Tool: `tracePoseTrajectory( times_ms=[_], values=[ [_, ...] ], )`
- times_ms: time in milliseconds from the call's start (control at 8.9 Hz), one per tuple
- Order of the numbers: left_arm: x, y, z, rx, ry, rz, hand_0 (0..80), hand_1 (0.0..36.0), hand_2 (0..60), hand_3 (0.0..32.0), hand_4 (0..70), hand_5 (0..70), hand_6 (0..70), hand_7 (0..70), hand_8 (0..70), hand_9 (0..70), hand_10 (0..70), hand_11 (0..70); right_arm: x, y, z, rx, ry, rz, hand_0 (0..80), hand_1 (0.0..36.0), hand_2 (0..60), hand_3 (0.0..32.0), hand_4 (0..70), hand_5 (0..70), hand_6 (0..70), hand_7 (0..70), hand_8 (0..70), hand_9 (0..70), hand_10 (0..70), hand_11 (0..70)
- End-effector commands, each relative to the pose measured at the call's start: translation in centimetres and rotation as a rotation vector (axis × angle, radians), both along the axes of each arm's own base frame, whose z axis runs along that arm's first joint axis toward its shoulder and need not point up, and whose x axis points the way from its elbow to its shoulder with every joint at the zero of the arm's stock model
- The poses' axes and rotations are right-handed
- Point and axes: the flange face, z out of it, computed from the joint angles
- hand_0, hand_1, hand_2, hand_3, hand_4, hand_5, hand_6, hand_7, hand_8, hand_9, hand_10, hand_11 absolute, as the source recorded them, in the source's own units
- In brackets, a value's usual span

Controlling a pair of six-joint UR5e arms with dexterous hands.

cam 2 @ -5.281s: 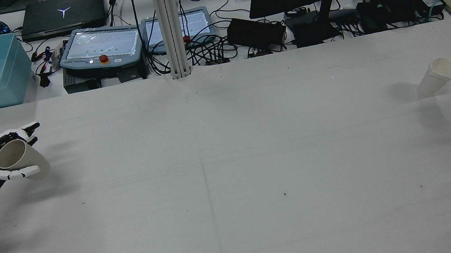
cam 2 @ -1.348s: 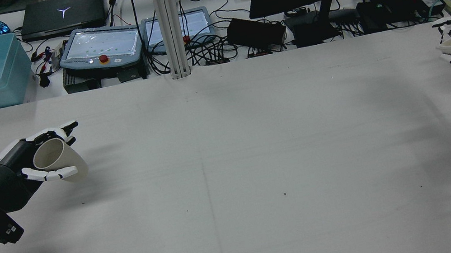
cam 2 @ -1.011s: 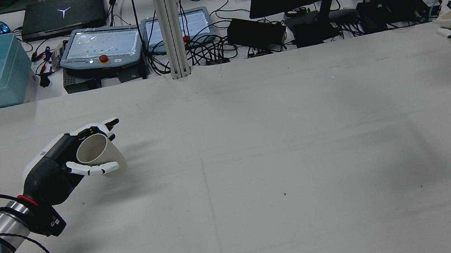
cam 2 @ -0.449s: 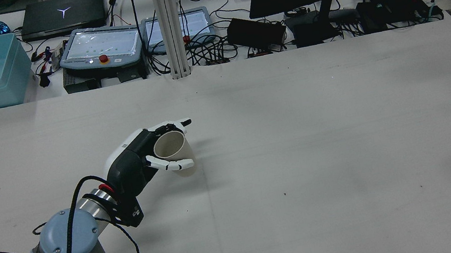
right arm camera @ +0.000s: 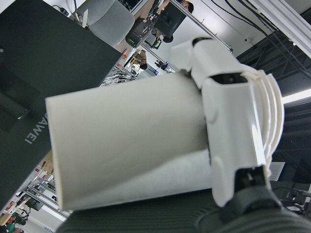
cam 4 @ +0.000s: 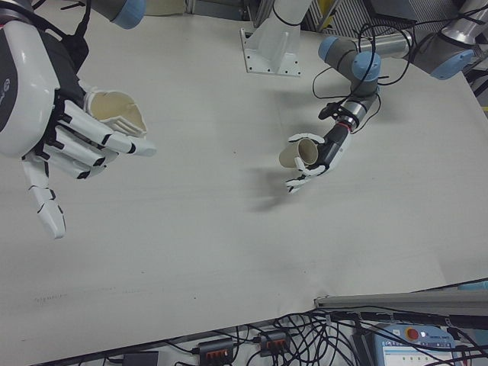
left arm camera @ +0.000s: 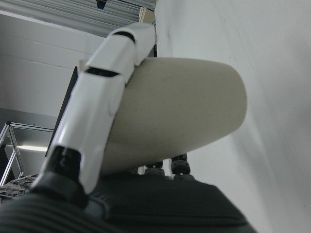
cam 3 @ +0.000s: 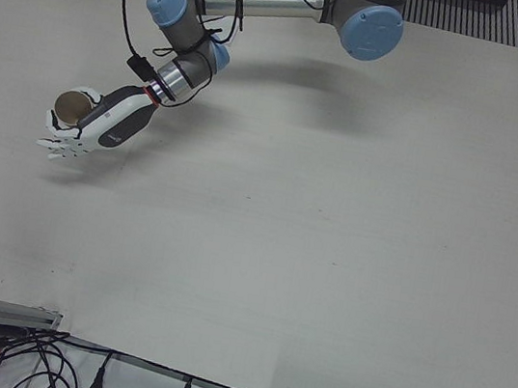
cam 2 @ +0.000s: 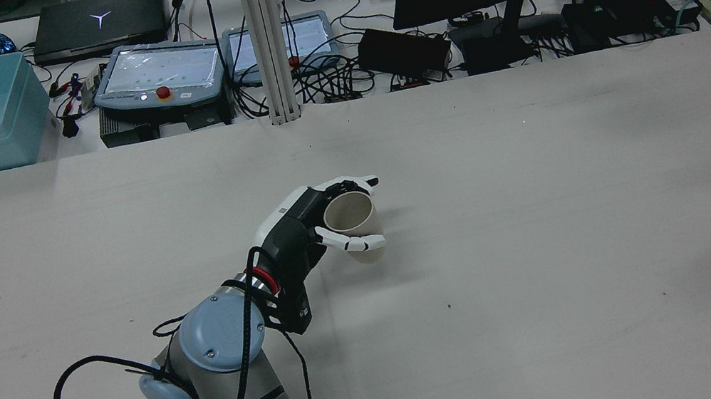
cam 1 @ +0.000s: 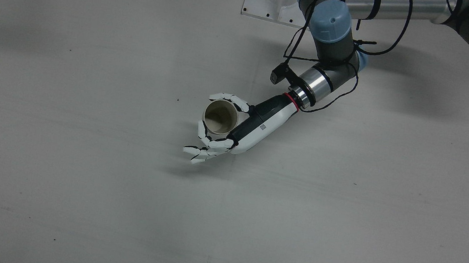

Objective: Pour water
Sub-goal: 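Carry both cups toward each other above the table center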

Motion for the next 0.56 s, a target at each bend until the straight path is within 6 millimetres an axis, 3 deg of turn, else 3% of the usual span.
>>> tracePoseTrajectory(
  times_ms=[0, 225, 337, 449],
  values=[
    [1.9, -0.6, -6.1, 0.047, 0.028, -0.003, 80.0, 36.0, 60.0, 0.0, 60.3, 70.0, 22.4, 18.6, 13.2, 8.2, 7.7, 14.8, -1.6, 0.6, -5.7, 0.059, 0.084, 0.02, 80.0, 36.0, 39.6, 0.0, 45.7, 25.7, 70.0, 70.0, 53.7, 69.7, 4.6, 10.3],
    [1.8, -0.8, -9.8, 0.1, 0.015, -0.019, 80.0, 36.0, 60.0, 0.0, 62.0, 70.0, 23.5, 19.6, 13.4, 8.5, 7.7, 14.9, -4.8, 1.9, -10.1, 0.087, 0.152, -0.006, 80.0, 36.0, 42.0, 0.0, 52.1, 26.2, 70.0, 70.0, 52.9, 68.6, 3.1, 8.2],
    [1.5, -0.9, -12.1, 0.139, -0.008, -0.036, 80.0, 36.0, 60.0, 0.0, 63.7, 70.0, 24.0, 20.2, 13.6, 8.6, 7.7, 14.8, -6.5, 3.2, -12.9, 0.106, 0.202, -0.019, 80.0, 36.0, 44.4, 0.0, 54.7, 26.6, 70.0, 70.0, 53.1, 69.3, 3.0, 8.1],
    [0.9, -1.3, -14.2, 0.183, -0.034, -0.05, 80.0, 36.0, 60.0, 0.0, 64.6, 70.0, 24.8, 20.8, 13.7, 8.8, 7.8, 14.9, -7.9, 4.2, -14.4, 0.11, 0.229, -0.036, 80.0, 36.0, 49.2, 0.0, 58.0, 27.1, 70.0, 70.0, 52.3, 68.6, 1.9, 6.7]
  ],
)
